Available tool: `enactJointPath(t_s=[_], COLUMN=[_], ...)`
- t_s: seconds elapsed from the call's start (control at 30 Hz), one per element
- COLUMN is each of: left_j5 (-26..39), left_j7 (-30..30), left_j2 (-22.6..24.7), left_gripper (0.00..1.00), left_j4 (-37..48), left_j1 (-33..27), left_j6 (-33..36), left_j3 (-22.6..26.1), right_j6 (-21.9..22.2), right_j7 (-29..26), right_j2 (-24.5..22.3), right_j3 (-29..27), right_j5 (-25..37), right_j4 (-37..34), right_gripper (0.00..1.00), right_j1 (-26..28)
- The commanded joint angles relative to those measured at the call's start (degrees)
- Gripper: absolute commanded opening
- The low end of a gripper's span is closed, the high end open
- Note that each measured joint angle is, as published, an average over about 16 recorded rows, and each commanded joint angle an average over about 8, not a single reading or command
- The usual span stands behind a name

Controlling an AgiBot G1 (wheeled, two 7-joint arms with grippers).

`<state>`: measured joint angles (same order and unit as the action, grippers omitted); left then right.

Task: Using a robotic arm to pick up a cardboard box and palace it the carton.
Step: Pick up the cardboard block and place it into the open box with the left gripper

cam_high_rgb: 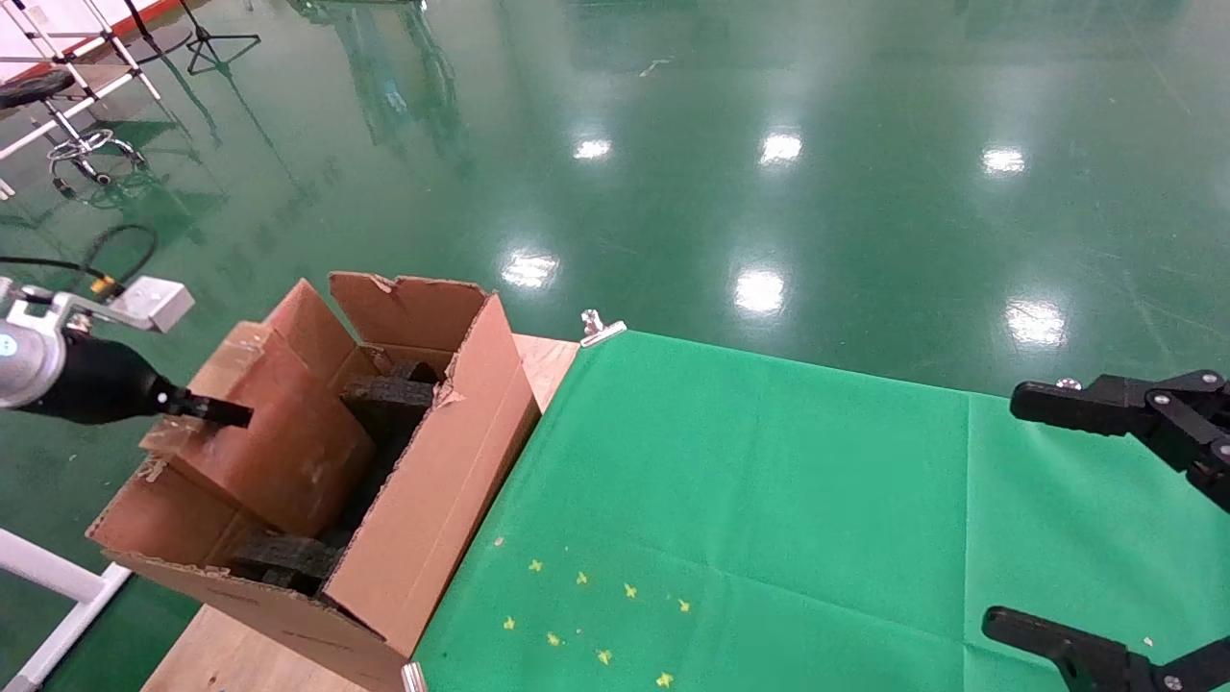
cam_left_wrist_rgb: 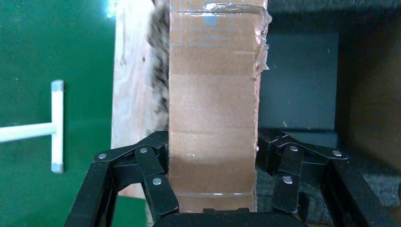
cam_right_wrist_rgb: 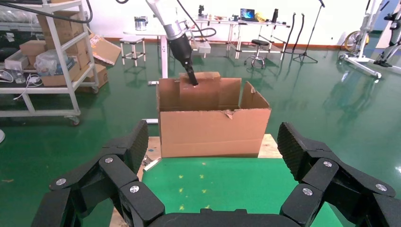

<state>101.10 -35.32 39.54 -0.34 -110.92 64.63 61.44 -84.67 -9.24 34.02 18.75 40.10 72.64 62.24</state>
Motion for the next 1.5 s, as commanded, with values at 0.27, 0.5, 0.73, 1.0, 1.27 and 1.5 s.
enactJointPath(t_s=[0.27, 0.5, 0.73, 1.0, 1.27, 1.5], left_j5=[-0.63, -1.64, -2.49, -3.36, -3.71, -4.01], left_j7=[-0.85, -1.95, -2.91, -4.21, -5.31, -6.53], left_j2=[1.85, 3.33, 4.75, 6.13, 7.11, 7.62], left_gripper=[0.00, 0.00, 0.00, 0.00, 0.00, 0.02], left_j4=[0.86, 1.33, 1.38, 1.41, 1.29, 1.35], left_j1=[3.90, 7.88, 11.28, 14.68, 17.11, 18.68], left_j6=[-2.63, -6.48, -9.05, -11.99, -14.26, -15.66], left_j3=[-0.44, -1.15, -1.77, -2.39, -2.64, -2.85], right_j6=[0.00, 0.01, 0.01, 0.02, 0.02, 0.02], right_j7=[0.01, 0.01, 0.01, 0.02, 0.02, 0.03], right_j2=[0.00, -0.01, -0.01, -0.02, -0.02, -0.02], right_j3=[0.01, 0.02, 0.03, 0.04, 0.05, 0.06], right_j5=[-0.01, -0.01, -0.02, -0.03, -0.03, -0.04], right_j4=[0.00, 0.00, 0.00, 0.00, 0.00, 0.00], right_gripper=[1.00, 1.00, 1.00, 1.00, 1.00, 1.00], right_j1=[0.00, 0.01, 0.01, 0.01, 0.01, 0.01])
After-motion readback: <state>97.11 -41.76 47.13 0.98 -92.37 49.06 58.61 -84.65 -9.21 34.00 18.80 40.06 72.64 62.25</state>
